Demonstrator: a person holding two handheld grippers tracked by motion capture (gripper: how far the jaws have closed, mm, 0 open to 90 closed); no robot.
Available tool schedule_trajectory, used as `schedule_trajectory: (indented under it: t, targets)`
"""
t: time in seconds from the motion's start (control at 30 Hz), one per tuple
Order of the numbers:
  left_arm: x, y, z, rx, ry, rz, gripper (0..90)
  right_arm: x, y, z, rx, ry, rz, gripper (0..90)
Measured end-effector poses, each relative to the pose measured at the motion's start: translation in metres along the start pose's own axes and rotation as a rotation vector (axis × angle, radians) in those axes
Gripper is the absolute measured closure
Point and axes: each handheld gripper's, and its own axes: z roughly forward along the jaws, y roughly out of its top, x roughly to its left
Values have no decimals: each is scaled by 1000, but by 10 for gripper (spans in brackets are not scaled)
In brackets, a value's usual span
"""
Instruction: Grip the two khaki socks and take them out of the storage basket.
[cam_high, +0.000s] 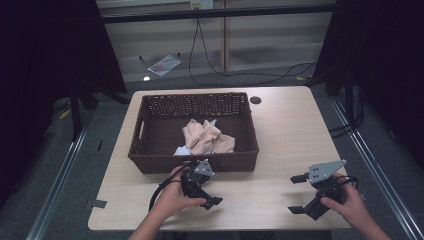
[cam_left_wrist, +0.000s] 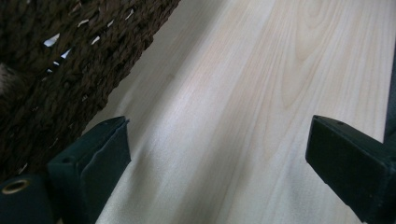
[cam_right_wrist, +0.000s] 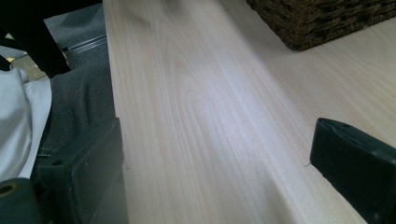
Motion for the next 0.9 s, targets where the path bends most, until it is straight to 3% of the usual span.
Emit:
schedule_trajectory:
  t: [0.07, 0.17, 0.27, 0.47, 0.9]
  targets:
    - [2, 2, -3, 14, -2, 9, 69, 0, 0, 0, 2, 0, 0, 24]
    - [2, 3, -4, 3, -15, -21, 72, 0, 0, 0, 2, 1, 0, 24]
    - [2, 5, -5, 27, -21, -19, 71, 0, 0, 0, 2, -1, -2, 24]
    - [2, 10, -10, 25, -44, -26, 72, 0, 0, -1, 0, -2, -2, 24]
    - [7, 37, -37, 22, -57, -32, 80, 0, 0, -1, 0, -2, -1, 24]
